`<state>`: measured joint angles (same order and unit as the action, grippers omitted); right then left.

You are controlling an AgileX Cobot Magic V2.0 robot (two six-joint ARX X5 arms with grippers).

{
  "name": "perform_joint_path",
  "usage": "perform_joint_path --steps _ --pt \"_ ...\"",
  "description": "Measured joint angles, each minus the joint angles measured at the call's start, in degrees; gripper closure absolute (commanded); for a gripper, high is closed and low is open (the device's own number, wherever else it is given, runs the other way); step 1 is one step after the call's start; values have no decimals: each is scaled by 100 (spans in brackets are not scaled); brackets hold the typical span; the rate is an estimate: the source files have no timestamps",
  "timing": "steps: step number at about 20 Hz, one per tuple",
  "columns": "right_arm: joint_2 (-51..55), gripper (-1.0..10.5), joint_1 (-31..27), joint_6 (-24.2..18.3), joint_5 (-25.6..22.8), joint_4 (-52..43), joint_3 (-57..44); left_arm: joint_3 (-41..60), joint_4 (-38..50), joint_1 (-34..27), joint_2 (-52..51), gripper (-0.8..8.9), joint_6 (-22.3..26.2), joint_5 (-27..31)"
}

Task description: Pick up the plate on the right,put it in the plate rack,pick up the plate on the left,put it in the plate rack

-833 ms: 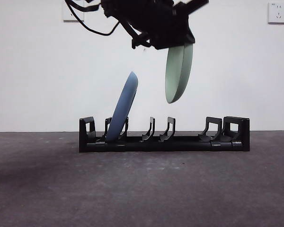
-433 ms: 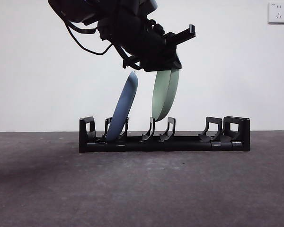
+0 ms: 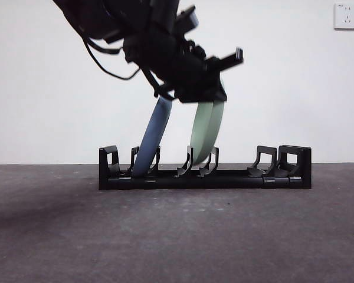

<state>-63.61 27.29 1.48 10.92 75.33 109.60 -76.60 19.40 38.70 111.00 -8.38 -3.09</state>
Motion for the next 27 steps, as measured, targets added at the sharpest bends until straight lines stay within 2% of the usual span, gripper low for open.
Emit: perform_joint_path --steps 16,17,21,27 --pt "-2 600 0 -70 0 138 0 -35 -461 9 92 805 286 66" --pt "-2 600 0 -72 0 138 0 -35 -472 9 92 790 299 52" --pt "-2 600 0 -74 0 138 0 -35 -595 22 92 620 330 92" --pt "-2 600 0 -85 0 157 0 -35 -675 22 90 615 339 -168"
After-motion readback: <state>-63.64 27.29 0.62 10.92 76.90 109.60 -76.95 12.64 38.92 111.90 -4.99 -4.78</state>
